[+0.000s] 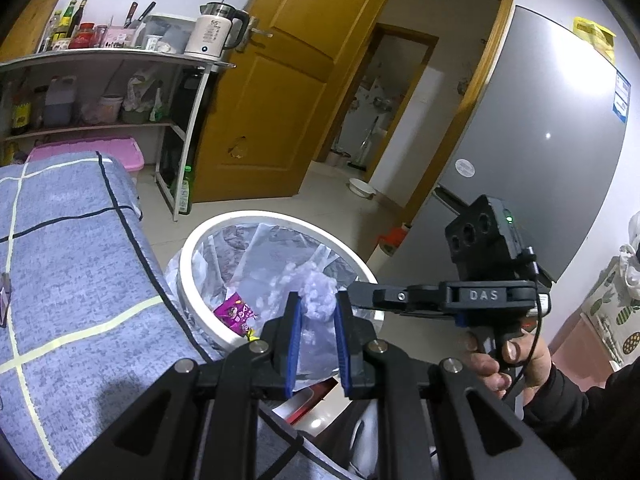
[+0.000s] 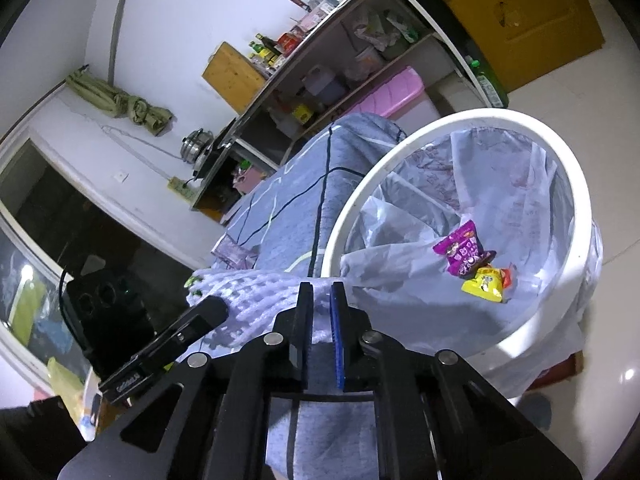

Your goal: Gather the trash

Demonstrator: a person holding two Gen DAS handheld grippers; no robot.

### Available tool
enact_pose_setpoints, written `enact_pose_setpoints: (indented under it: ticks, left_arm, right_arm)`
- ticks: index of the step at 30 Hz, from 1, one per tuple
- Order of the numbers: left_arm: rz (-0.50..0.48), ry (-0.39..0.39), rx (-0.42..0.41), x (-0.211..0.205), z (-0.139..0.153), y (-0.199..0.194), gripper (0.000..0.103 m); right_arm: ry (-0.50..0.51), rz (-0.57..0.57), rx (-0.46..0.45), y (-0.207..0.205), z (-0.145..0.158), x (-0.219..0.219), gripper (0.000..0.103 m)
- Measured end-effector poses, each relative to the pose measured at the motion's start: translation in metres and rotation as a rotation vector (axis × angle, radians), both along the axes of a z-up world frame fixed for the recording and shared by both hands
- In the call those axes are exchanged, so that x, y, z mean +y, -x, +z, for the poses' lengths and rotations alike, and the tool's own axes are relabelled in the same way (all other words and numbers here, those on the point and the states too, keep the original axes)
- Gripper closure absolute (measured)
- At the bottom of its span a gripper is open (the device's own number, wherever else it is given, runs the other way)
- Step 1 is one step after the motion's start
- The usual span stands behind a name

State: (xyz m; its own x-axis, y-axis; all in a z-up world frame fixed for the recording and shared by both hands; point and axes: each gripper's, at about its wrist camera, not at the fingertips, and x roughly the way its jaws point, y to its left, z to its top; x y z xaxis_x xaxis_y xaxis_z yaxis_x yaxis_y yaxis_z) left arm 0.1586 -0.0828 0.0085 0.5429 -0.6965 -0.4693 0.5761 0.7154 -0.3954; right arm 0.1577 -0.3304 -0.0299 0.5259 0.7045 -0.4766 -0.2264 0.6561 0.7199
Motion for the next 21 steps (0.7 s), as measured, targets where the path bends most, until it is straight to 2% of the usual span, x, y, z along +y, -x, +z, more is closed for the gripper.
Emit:
enact_pose_setpoints:
  ticks: [11, 14, 15, 16, 18, 21]
  left_arm:
    - [0.026, -0.020, 0.014, -0.002, -0.007, -0.007, 0.085]
    - [0.037, -0.026, 0.013, -0.002, -0.008, -0.007, 0.081]
    - [0.043, -0.028, 0.010, -0.001, -0.007, -0.007, 0.075]
    - [0.050, -0.028, 0.011, 0.000, -0.007, -0.007, 0.062]
    - [0.070, -0.022, 0.009, 0.003, -0.007, -0.007, 0.050]
    - [0.087, -0.025, 0.013, 0.005, -0.008, -0.009, 0.050]
  right_arm:
    - [0.042, -0.060, -0.016, 0.000, 0.002, -0.007, 0.098]
    - [0.068, -0.082, -0.018, -0.001, 0.003, -0.009, 0.098]
    - [0.074, -0.087, -0.017, -0.001, 0.003, -0.010, 0.098]
    - [0.082, -0.095, -0.016, -0.001, 0.003, -0.012, 0.098]
    - [0.105, -0.114, -0.014, -0.002, 0.002, -0.014, 0.098]
    - [0.150, -0.139, -0.018, -0.003, 0.003, -0.017, 0.098]
